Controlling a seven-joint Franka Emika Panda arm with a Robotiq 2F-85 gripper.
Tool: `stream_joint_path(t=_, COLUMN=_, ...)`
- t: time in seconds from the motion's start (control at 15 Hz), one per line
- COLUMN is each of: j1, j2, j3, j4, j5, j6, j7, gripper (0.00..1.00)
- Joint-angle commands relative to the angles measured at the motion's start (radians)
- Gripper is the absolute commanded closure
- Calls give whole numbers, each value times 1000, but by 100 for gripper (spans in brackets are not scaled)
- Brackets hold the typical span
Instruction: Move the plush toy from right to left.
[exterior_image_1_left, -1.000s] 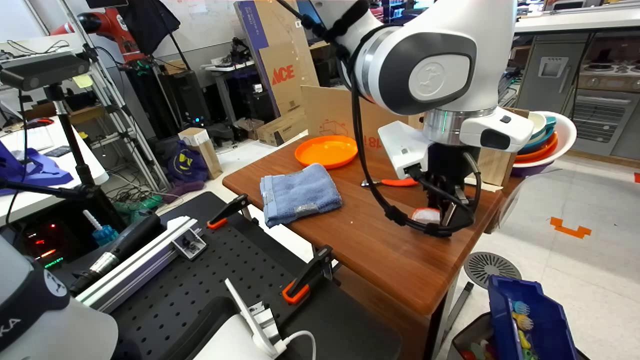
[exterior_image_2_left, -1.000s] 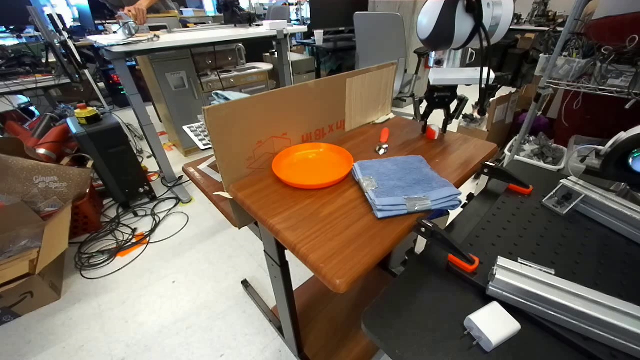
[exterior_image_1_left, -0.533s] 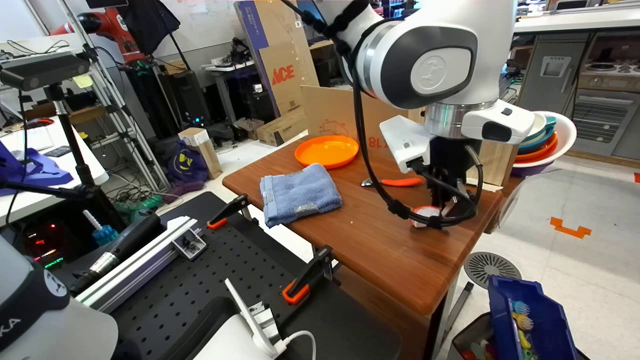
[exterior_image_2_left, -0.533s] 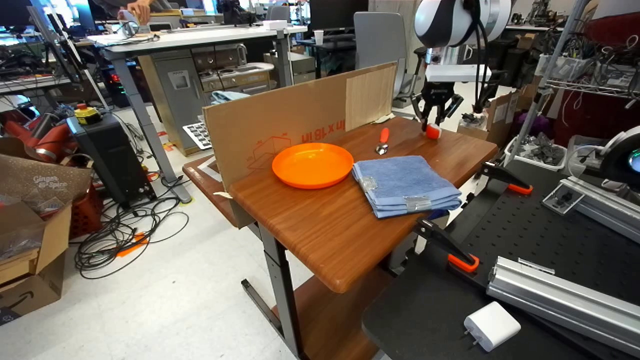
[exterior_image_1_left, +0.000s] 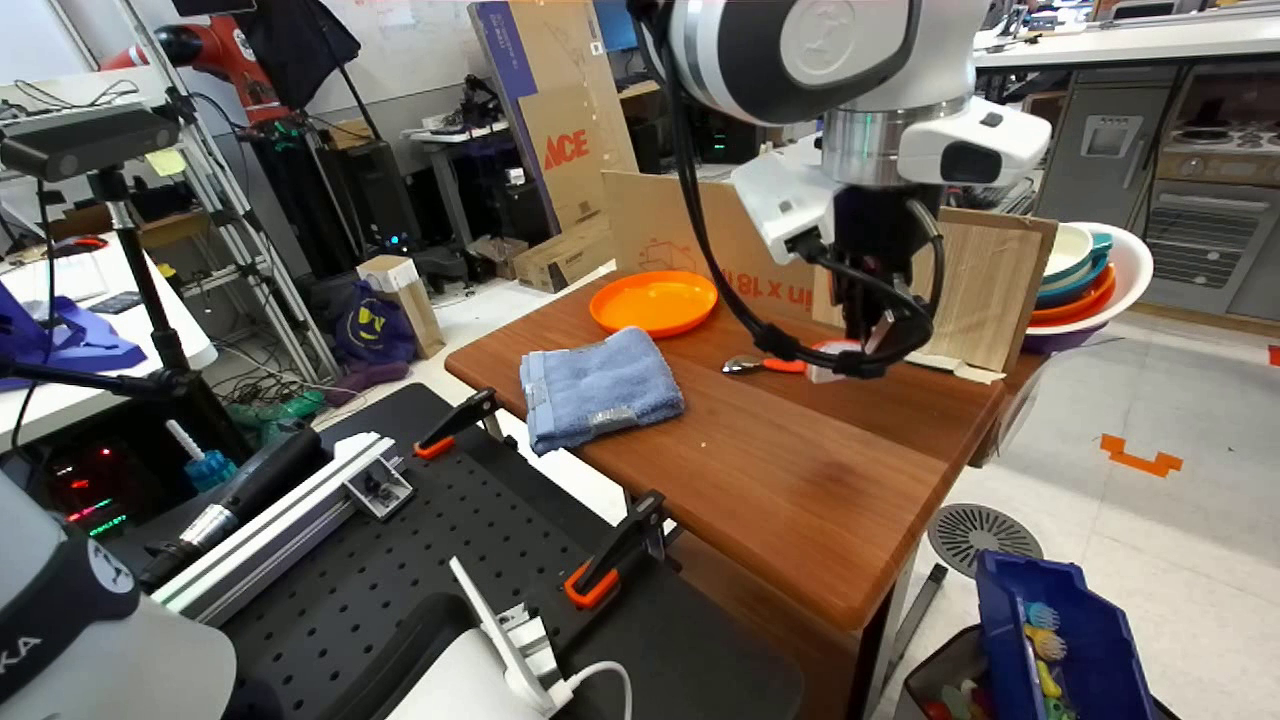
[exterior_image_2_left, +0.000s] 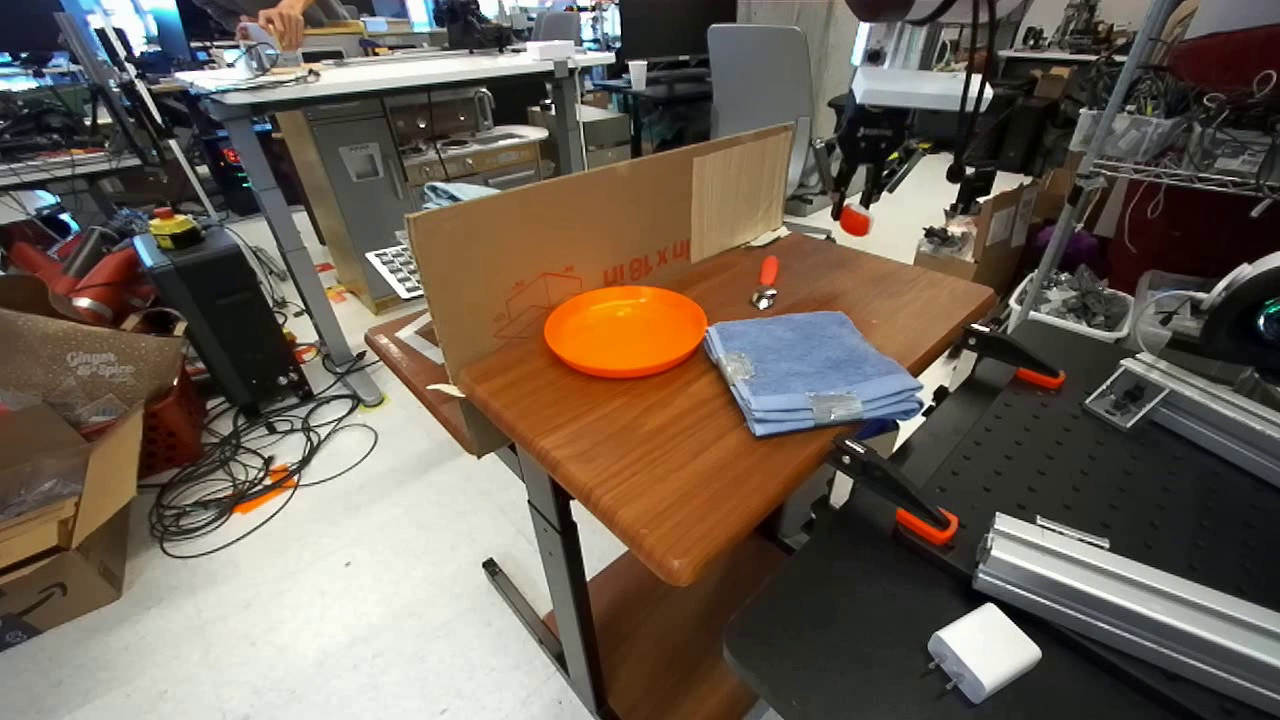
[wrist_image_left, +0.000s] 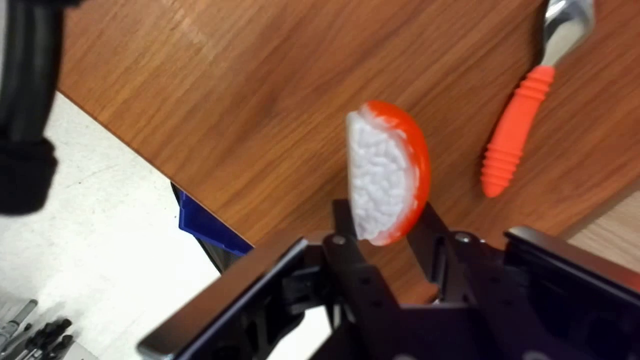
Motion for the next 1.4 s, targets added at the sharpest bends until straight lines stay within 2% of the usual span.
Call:
stream_joint_path(t=0.0, j1=16, j2=-153, j3=23, j4=-138, j5=15, j6=2, j7=-30, gripper=92)
stream_joint_path(t=0.33, j1=92, j2=-326, j3=57, j4=-307, j5=-20, j6=1, j7=8, gripper=92)
stream_joint_path(t=0.6, j1=159, j2=-392, j3=105, j4=-396, j5=-54, j6=3, j7=60, gripper=92)
stream_joint_path(t=1.33, j1=279, j2=-330, j3=205, j4=-370, j5=-147, j6=11, j7=246, gripper=92)
